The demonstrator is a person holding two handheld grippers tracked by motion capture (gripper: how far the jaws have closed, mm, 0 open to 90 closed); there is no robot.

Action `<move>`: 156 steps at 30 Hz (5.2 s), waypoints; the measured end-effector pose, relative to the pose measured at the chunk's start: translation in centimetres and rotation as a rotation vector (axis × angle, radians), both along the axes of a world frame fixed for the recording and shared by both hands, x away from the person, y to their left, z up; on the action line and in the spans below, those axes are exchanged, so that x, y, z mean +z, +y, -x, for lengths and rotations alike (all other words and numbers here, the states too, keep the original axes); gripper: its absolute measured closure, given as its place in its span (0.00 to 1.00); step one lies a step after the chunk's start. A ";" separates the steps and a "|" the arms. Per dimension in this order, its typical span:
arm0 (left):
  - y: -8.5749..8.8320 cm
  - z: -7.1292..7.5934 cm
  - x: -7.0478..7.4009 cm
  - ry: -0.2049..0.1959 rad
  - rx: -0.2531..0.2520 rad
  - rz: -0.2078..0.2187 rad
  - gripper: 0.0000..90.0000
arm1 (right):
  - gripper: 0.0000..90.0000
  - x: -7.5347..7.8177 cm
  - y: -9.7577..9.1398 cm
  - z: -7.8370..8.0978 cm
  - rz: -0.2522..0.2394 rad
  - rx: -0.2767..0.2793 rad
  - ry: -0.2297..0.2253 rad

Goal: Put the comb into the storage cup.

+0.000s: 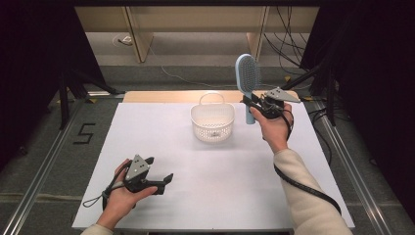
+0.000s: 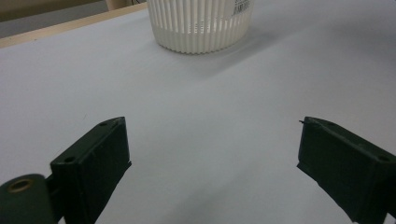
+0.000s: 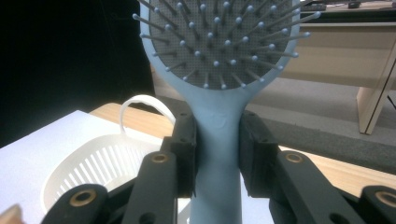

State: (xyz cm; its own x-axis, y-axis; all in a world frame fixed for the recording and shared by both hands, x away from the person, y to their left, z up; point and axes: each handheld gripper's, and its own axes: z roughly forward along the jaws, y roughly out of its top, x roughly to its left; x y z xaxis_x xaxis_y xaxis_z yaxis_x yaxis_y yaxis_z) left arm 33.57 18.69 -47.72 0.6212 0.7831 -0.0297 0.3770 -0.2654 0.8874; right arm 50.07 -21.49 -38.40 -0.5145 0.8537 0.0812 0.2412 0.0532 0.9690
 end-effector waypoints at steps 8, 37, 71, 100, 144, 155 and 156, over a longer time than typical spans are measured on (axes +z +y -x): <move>0.0 0.0 0.0 0.000 0.000 0.000 0.09 | 0.78 0.1 0.3 -0.2 -0.008 -0.003 -0.002; 0.1 0.0 0.0 -0.001 0.002 0.003 0.09 | 0.78 1.0 1.8 -0.8 -0.015 0.015 -0.011; 0.1 0.0 0.0 -0.001 0.000 0.005 0.09 | 0.78 1.4 3.1 -1.4 -0.024 0.033 -0.010; 0.0 0.0 0.0 0.001 -0.004 0.006 0.09 | 0.78 1.9 4.4 -1.8 -0.020 0.047 -0.014; 0.1 0.0 0.0 -0.001 0.000 0.009 0.10 | 0.78 1.7 5.7 -2.4 -0.008 0.050 -0.017; 0.1 0.0 0.1 -0.002 0.000 0.010 0.10 | 0.78 1.7 6.2 -2.4 -0.005 0.055 -0.018; 0.1 0.0 0.1 -0.001 0.000 0.010 0.10 | 0.78 1.7 6.2 -2.5 -0.004 0.055 -0.019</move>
